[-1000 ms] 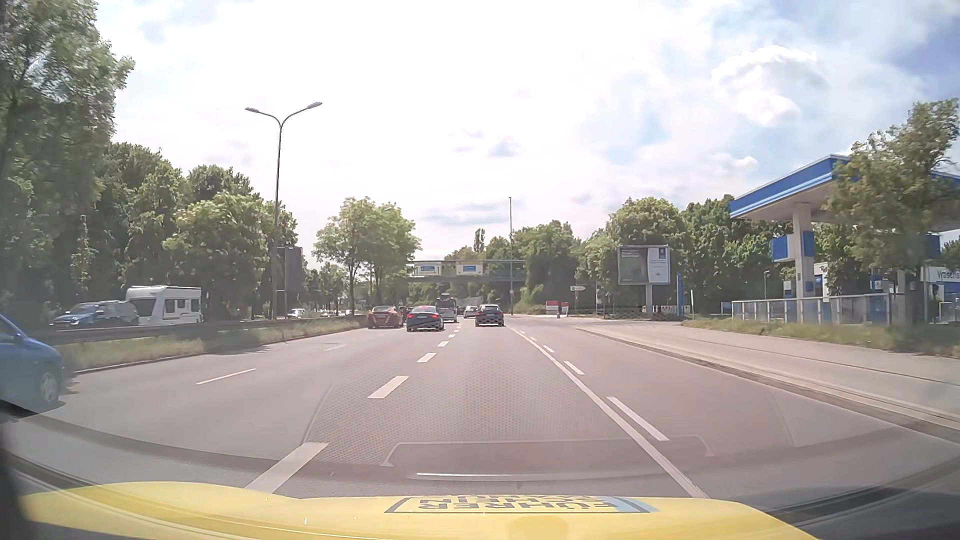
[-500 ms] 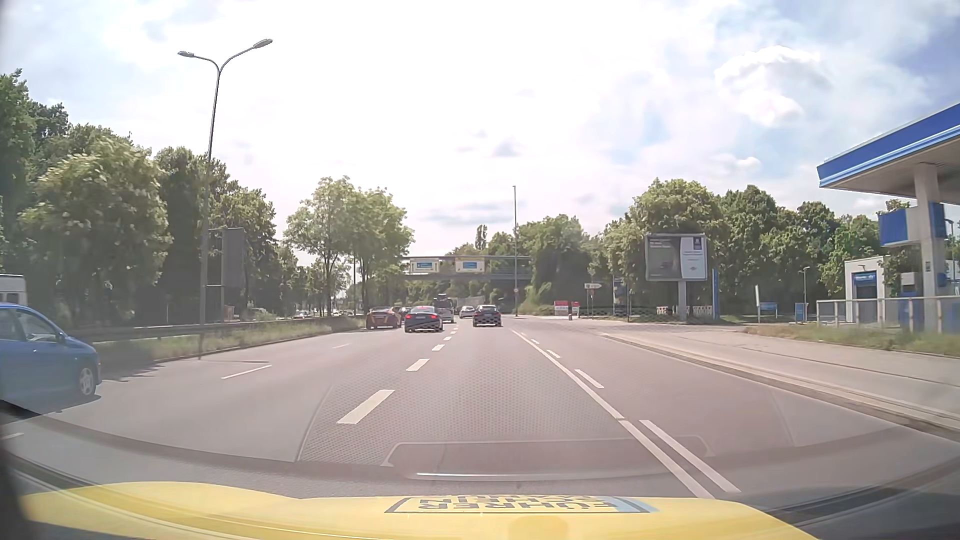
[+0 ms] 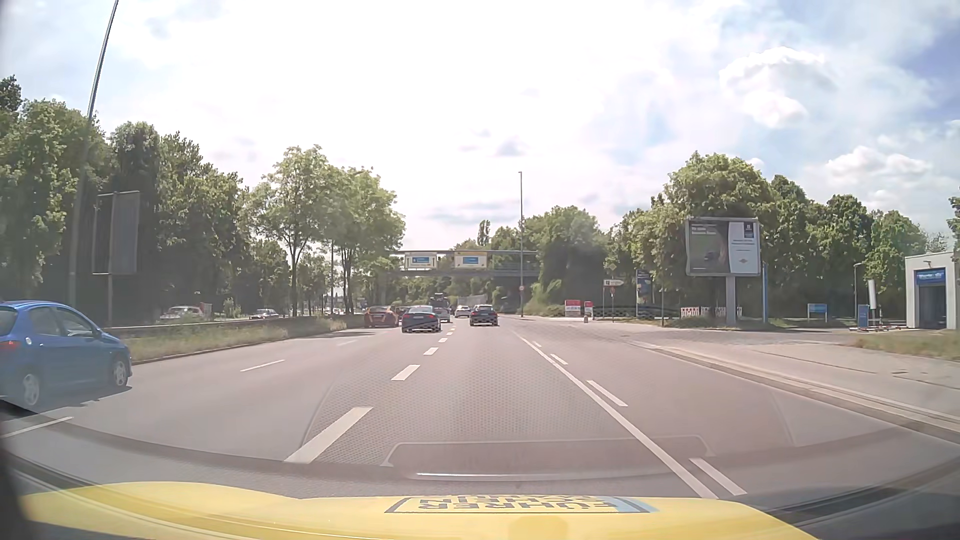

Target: Follow the waypoints while adhering to traffic rules and regulations

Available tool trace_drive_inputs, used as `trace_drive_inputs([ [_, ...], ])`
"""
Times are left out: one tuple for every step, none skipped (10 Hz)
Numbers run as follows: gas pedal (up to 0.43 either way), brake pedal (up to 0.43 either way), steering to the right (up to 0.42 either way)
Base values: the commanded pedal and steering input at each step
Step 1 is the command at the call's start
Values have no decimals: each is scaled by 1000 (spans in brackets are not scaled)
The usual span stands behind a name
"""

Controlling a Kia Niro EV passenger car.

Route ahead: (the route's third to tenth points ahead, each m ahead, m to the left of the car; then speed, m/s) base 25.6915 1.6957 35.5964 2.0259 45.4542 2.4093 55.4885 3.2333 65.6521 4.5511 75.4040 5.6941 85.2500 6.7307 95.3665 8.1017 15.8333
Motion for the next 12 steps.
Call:
trace_drive_inputs([
  [87,0,-3],
  [87,0,-4],
  [87,0,-4],
  [87,0,-4],
  [87,0,-4],
  [87,0,-4],
  [87,0,-5],
  [87,0,-5],
  [87,0,-6],
  [87,0,-6],
  [87,0,-6],
  [87,0,-7],
])
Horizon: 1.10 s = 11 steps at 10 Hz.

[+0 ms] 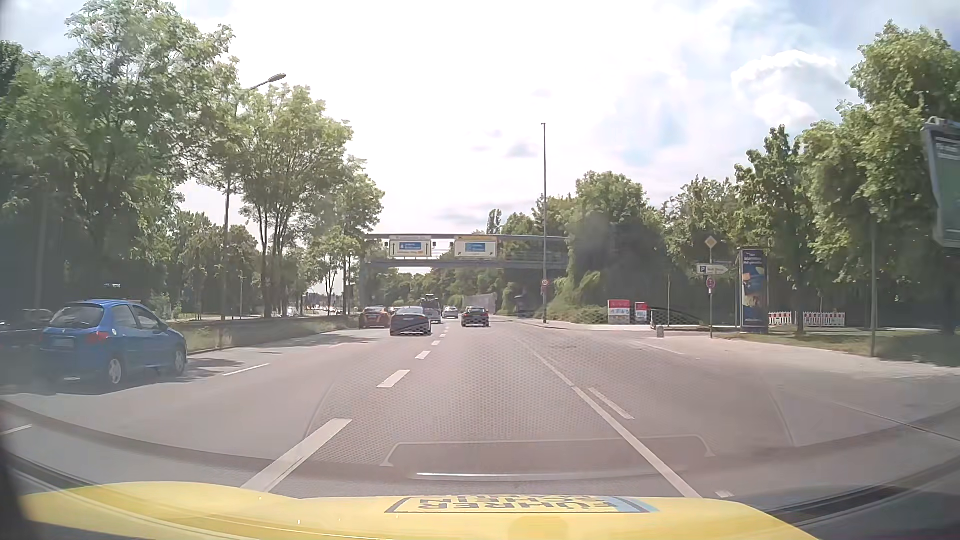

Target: Follow the waypoints while adhering to traffic rules and regulations

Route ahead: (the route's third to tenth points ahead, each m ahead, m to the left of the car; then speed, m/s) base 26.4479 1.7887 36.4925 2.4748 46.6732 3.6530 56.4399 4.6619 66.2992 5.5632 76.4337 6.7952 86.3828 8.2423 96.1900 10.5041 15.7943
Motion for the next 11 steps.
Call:
trace_drive_inputs([
  [87,0,-7],
  [87,0,-7],
  [87,0,-7],
  [87,0,-7],
  [87,0,-7],
  [87,0,-7],
  [87,0,-7],
  [87,0,-7],
  [87,0,-7],
  [87,0,-8],
  [87,0,-8],
])
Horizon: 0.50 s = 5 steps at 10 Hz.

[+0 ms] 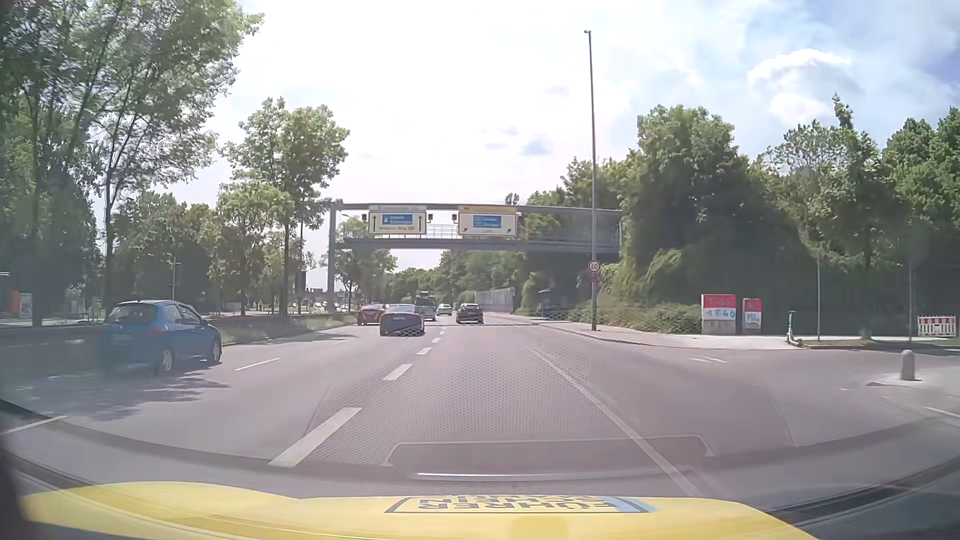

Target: Follow the waypoints while adhering to traffic rules and regulations

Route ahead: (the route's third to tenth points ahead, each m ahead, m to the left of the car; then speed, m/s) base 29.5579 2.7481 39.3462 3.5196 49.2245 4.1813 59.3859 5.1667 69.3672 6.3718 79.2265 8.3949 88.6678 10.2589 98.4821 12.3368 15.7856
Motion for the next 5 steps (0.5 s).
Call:
trace_drive_inputs([
  [87,0,-8],
  [87,0,-8],
  [87,0,-8],
  [87,0,-8],
  [87,0,-8],
])
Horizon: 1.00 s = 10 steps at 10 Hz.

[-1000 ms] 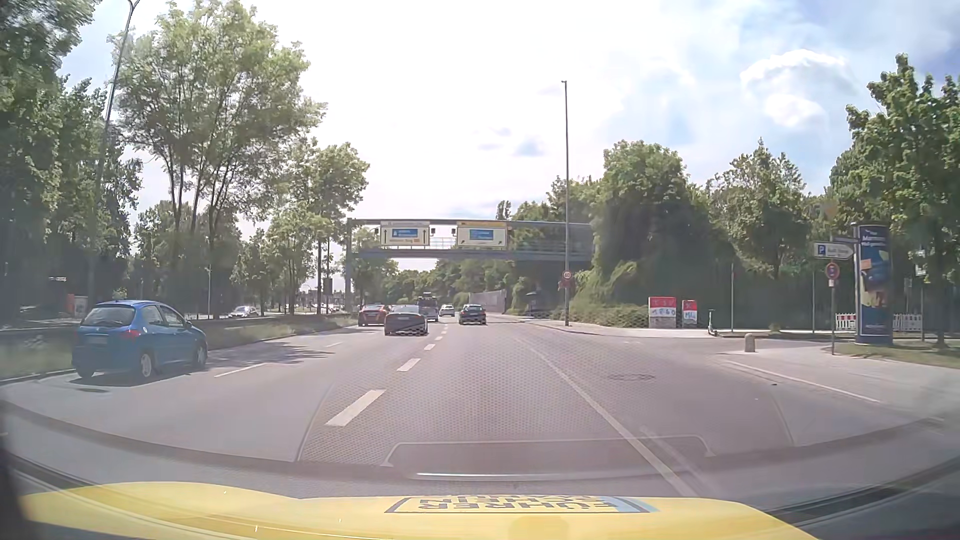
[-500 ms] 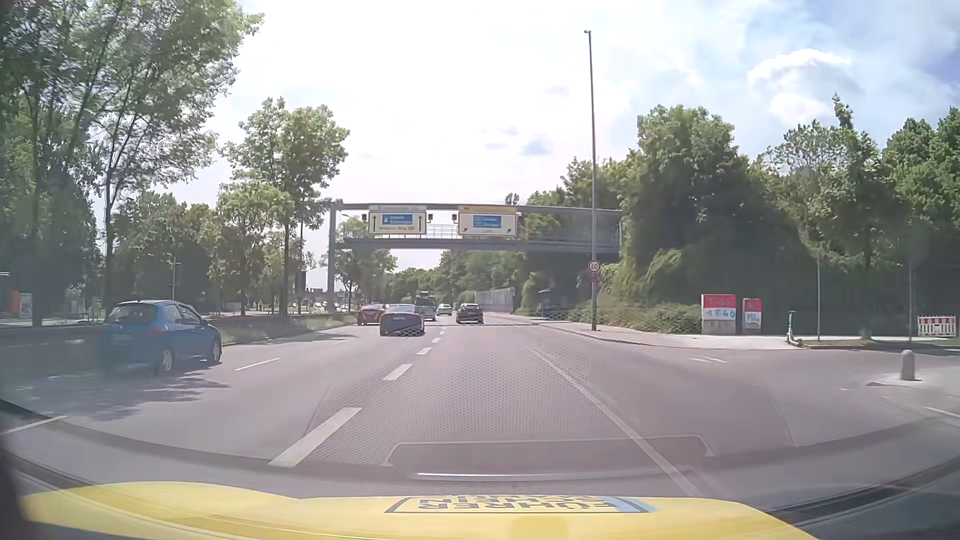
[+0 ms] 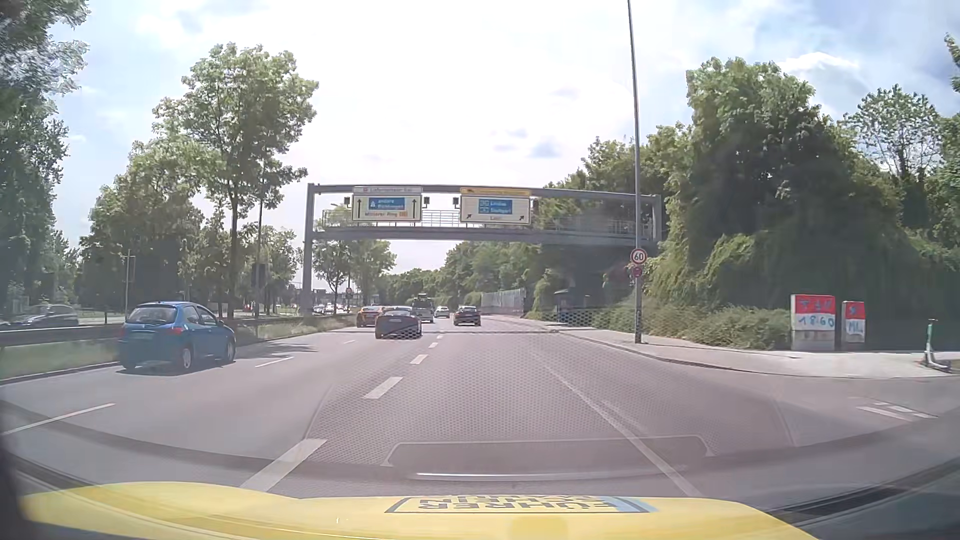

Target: Follow the waypoints while adhering to traffic rules and regulations

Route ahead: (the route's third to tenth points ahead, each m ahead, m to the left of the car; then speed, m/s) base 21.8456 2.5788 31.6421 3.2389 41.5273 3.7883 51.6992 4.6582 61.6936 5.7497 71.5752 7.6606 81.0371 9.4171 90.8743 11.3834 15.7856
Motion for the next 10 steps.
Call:
trace_drive_inputs([
  [87,0,-9],
  [87,0,-10],
  [87,0,-11],
  [87,0,-11],
  [87,0,-12],
  [87,0,-11],
  [87,0,-12],
  [87,0,-11],
  [87,0,-11],
  [87,0,-11],
])
